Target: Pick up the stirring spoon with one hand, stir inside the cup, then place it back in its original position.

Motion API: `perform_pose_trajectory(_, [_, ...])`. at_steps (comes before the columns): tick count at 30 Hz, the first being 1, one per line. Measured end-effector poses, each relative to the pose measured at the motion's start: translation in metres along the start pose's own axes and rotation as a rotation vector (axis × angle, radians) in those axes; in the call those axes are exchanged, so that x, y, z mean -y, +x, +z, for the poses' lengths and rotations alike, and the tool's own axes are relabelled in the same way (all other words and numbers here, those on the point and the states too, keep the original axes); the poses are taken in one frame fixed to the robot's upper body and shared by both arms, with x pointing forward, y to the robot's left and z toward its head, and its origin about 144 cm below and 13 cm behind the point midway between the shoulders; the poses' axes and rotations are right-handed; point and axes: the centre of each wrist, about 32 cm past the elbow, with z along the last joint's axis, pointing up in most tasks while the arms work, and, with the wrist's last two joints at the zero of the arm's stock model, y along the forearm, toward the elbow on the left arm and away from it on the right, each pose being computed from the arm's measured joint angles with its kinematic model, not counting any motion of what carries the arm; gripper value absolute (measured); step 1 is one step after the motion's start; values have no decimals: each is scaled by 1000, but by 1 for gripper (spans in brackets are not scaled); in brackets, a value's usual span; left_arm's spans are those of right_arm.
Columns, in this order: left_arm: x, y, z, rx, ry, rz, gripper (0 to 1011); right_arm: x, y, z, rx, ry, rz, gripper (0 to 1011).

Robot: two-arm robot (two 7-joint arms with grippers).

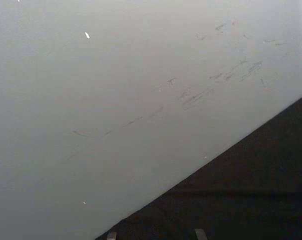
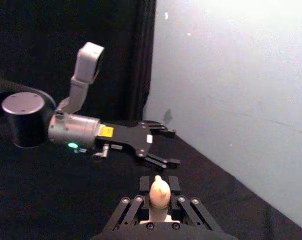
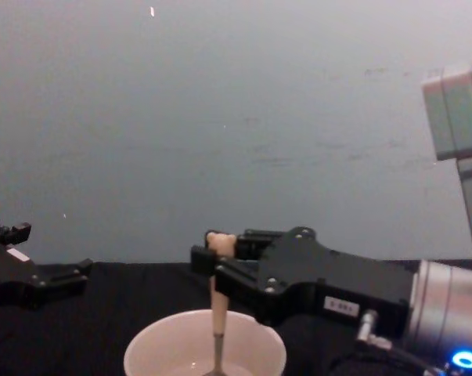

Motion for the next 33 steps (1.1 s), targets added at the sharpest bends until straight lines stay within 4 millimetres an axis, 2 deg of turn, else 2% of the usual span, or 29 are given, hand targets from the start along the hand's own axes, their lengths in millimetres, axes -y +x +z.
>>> perform_pose_trajectory(9, [0,0,0,0,0,0,1001,-16,-2,-2,-7,5,37,214])
perform_pose_trajectory(20, [0,0,0,0,0,0,1001,-32,10,-6,5,1,5,214])
perform_pose_trajectory(33, [0,0,0,0,0,0,1001,-27,23,-5,35,-11,-60,214])
